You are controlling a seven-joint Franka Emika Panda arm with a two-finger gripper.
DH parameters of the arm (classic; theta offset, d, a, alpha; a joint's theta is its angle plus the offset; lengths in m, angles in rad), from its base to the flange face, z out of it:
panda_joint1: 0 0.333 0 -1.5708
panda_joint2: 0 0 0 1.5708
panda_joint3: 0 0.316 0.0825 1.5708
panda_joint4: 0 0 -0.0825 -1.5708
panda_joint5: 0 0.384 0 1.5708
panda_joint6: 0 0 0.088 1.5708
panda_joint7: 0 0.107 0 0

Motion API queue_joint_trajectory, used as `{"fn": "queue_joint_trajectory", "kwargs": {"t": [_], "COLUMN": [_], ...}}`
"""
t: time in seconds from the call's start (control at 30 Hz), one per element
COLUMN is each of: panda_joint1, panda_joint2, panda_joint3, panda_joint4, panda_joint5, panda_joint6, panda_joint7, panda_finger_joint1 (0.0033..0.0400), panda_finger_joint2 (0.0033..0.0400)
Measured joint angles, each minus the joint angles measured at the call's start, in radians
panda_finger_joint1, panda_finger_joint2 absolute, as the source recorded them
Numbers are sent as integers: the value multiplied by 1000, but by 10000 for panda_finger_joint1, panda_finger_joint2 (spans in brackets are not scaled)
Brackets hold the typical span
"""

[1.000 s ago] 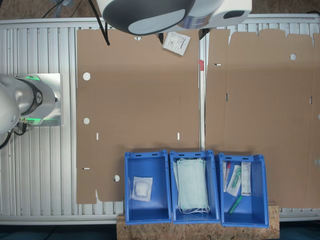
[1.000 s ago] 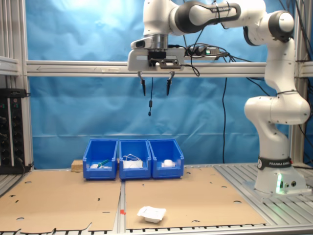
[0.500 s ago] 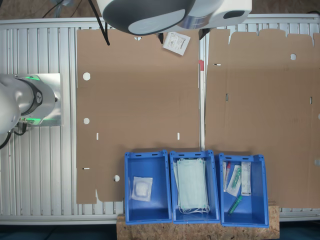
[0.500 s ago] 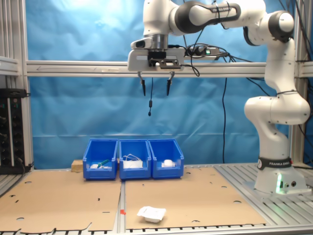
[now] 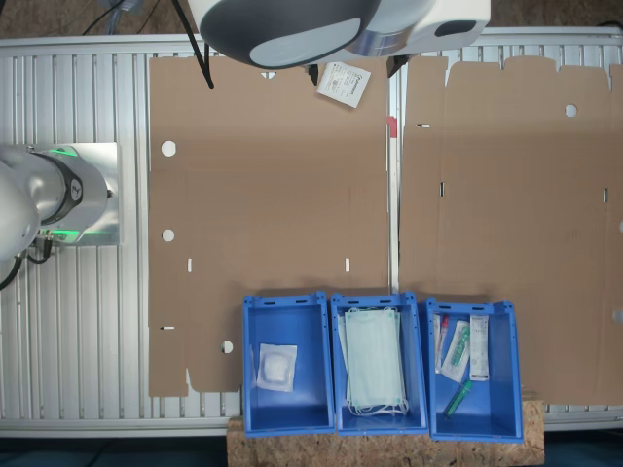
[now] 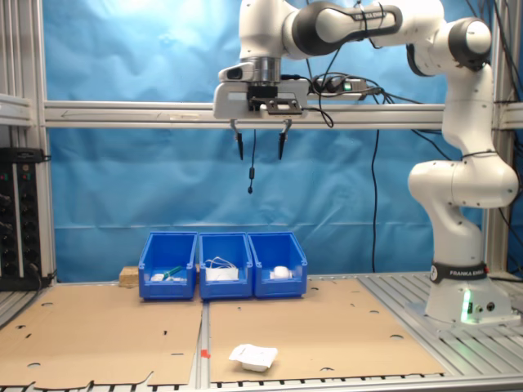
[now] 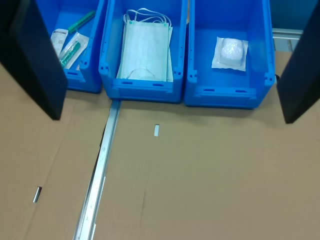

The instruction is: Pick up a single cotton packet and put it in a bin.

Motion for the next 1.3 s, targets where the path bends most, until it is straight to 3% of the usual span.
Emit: {"fn": "queue_joint_trajectory", "kwargs": {"t": [1.3], "panda_joint1": [19], "panda_joint2": [0], "panda_joint3": [2], "panda_joint4": [0], "panda_joint5": [0], "panda_joint6": [0], "panda_joint7": [0], "panda_finger_joint1": [400], "panda_finger_joint2": [400]}}
